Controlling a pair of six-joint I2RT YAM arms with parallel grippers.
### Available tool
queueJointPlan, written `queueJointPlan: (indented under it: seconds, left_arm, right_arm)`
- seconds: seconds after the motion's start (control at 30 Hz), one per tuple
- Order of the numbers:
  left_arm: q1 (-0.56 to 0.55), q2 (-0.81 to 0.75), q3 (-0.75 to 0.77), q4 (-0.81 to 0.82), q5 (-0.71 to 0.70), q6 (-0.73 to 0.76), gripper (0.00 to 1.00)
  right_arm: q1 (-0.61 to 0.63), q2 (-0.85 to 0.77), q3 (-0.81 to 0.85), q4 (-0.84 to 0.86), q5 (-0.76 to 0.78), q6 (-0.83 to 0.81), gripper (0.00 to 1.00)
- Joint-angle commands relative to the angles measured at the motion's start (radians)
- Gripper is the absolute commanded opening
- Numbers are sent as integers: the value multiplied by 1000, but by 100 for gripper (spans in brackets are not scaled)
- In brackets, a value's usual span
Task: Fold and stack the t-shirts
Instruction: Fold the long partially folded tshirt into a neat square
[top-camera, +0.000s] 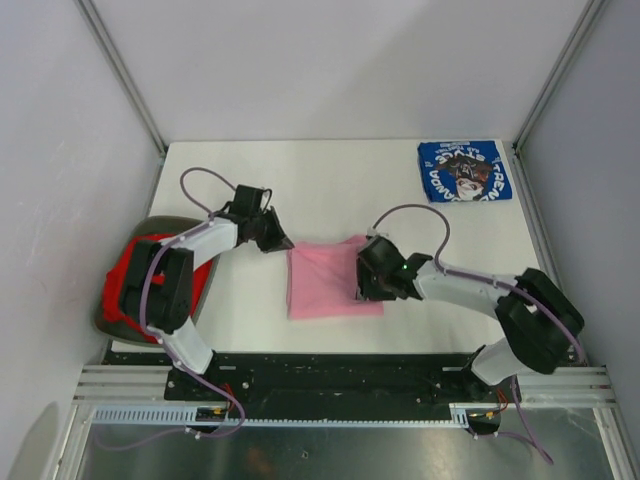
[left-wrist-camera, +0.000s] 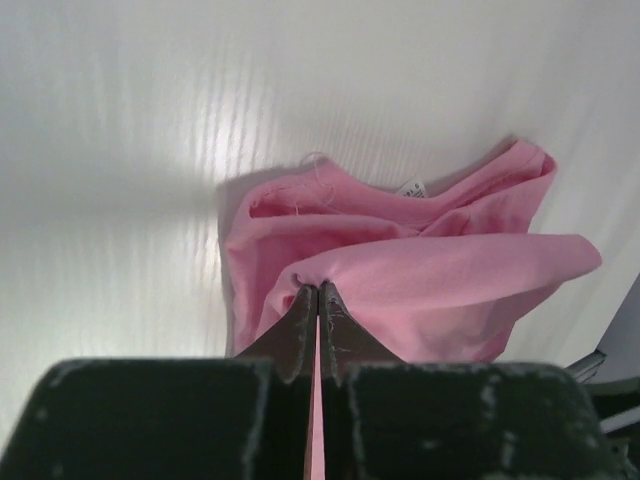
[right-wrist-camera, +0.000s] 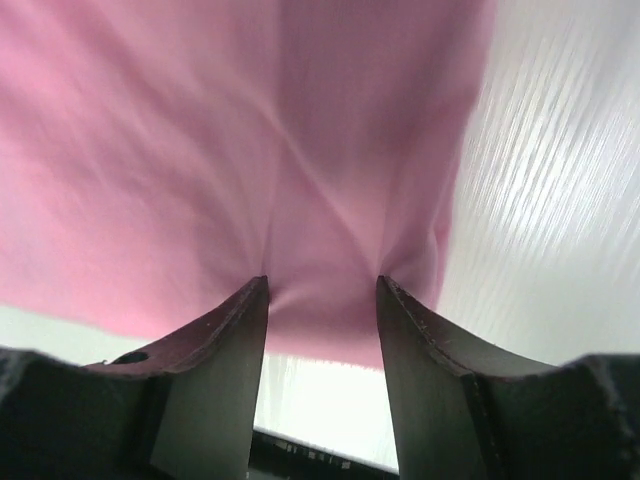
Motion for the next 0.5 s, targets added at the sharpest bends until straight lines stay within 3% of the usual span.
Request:
queueJointPlan:
  seconds: [0.0, 0.27, 0.4, 0.47]
  left_arm:
    - [8, -114, -67, 14, -62, 32, 0]
    - [18, -100, -24, 12, -70, 28, 8]
    - [37, -96, -8, 12, -88, 30, 19]
    - [48, -114, -10, 10, -103, 37, 30]
  right_arm:
    - [70, -122, -33, -73, 112, 91, 52]
    - [-62, -159, 25, 31, 118, -45, 54]
    - [-114, -94, 79, 112, 89, -109, 53]
    - [-122, -53, 113, 132, 84, -132, 51]
